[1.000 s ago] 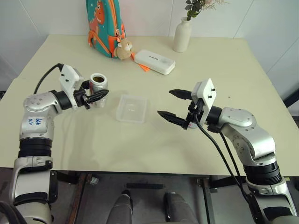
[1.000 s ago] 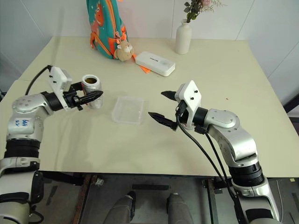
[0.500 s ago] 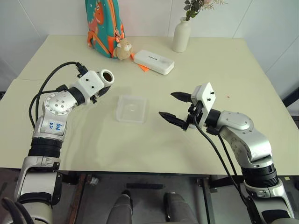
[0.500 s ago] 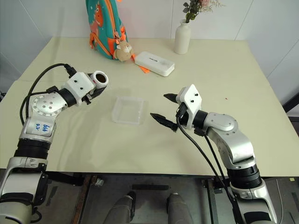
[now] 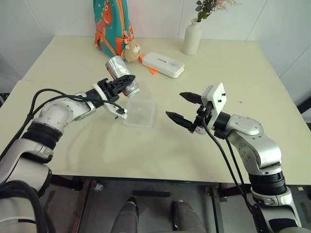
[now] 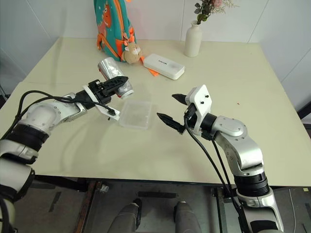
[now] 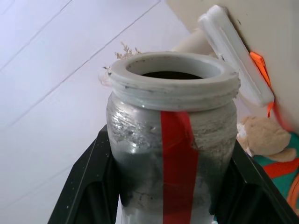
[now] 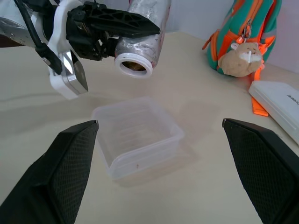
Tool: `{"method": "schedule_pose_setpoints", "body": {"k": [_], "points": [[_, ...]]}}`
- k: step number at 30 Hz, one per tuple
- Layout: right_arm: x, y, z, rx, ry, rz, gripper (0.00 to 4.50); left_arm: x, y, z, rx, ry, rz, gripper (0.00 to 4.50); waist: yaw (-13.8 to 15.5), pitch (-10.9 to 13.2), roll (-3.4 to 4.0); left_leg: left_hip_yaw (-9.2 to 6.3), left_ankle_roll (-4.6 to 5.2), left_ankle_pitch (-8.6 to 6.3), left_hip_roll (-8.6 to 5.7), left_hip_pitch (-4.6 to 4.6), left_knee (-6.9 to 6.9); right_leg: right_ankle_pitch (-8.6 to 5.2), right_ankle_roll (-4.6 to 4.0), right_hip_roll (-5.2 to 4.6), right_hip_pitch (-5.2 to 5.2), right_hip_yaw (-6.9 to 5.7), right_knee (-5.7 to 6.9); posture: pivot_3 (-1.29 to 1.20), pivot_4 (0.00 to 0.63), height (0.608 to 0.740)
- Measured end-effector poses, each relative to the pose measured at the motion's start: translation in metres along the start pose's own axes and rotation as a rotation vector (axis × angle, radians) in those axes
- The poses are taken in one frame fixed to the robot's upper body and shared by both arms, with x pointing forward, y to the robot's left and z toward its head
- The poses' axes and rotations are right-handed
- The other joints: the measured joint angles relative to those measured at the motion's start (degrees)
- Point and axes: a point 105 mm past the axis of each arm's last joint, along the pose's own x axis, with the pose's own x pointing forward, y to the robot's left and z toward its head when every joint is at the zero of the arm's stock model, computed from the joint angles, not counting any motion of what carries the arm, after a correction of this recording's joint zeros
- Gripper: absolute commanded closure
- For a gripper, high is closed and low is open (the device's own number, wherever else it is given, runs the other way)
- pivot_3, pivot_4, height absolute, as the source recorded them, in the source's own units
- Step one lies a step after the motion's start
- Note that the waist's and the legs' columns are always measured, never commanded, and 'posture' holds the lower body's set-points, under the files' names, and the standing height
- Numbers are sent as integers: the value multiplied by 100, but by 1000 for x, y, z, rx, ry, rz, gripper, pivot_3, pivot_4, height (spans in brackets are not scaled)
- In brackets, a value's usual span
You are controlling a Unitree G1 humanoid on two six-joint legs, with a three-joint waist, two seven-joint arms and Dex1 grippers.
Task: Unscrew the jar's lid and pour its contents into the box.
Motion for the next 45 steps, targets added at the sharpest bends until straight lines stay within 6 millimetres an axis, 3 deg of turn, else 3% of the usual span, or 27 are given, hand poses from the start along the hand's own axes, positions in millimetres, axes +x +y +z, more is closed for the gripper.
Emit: {"method": "schedule_pose_setpoints", "body": {"k": [10,16,21,24,29,35,37,40,45], "points": [[-4,-2,-4,20,-4,-45,22,6,-5,19,40,-107,41,2458,1,0,0,0,0,0,-1,-14,-5,-6,8,-1,-10,0,-1,0,150,740],[-4,-2,-3,22,-9,-54,22,6,-1,6,-76,-51,34,2458,5,0,0,-1,-2,1,-1,-13,-1,-6,8,-1,-9,0,3,0,150,740],[-6,-2,-3,22,-11,-55,22,4,13,-19,-409,64,66,2458,2,0,0,0,-4,2,-1,-14,-2,-6,7,-1,-10,0,2,0,150,740],[-8,-1,-1,15,-17,-43,22,2,12,-42,-780,212,75,2458,4,-1,1,1,-4,3,-1,-12,1,-5,6,-2,-5,-1,3,0,150,740],[-10,1,0,-1,-5,-16,22,-17,-39,-61,-1525,524,14,2458,-72,-1,1,-1,3,8,1,-8,6,-1,1,0,-2,-3,11,0,150,740],[-12,1,-1,-15,9,-7,22,-67,-89,-70,-2132,853,146,2458,-171,-1,1,-6,2,9,1,-3,12,-1,2,0,-2,-3,24,0,150,740],[-13,1,-1,-19,11,-1,22,-76,-99,-65,-2237,900,194,2458,-148,-1,0,-10,1,11,0,-3,18,-1,2,-1,-1,-6,29,0,150,740],[-13,1,0,-39,7,2,22,-90,-97,-70,-2244,865,396,2458,-138,-1,-1,-8,0,11,-1,-3,32,1,2,-3,3,-6,34,0,150,740],[-14,3,-4,-62,21,8,22,-110,-112,-51,-2216,884,401,2458,-133,-3,-3,-7,0,11,-1,13,42,3,1,-2,15,-5,47,0,150,740]]}}
